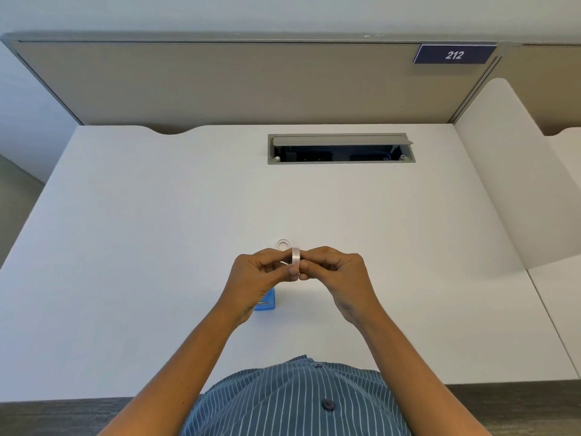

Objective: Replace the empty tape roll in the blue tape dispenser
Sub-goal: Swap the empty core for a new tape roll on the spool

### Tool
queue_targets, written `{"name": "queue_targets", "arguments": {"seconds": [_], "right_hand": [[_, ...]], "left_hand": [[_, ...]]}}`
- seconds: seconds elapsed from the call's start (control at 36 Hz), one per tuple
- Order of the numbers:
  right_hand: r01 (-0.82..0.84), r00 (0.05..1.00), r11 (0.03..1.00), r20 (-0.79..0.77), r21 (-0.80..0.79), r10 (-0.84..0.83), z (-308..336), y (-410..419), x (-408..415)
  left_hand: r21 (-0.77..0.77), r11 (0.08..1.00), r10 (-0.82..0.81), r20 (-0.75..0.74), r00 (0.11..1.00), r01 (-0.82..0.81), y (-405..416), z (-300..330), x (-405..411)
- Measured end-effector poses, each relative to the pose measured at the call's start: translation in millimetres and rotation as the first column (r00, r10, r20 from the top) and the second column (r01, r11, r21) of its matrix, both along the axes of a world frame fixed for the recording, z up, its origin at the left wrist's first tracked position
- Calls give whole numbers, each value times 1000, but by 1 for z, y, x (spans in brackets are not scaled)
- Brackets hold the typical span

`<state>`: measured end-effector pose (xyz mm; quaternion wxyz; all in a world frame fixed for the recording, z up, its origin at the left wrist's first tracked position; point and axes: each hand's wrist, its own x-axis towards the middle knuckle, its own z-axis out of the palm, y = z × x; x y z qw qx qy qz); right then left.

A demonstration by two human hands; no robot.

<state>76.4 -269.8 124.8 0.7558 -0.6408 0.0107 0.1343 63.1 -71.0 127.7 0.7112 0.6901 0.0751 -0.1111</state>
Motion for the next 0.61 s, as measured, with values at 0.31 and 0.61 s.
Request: {"name": "queue_targets", "arguments": {"seconds": [0.31,0.61], "right_hand": [[3,999,1000,-35,5,-3,3,1,-2],[7,995,999,-100,-31,-10,0,7,-6]], "left_hand": [[2,1000,-1,-28,1000,1,0,-2,-3],[-64,998,6,-81,997,-11,4,-7,-11]]}}
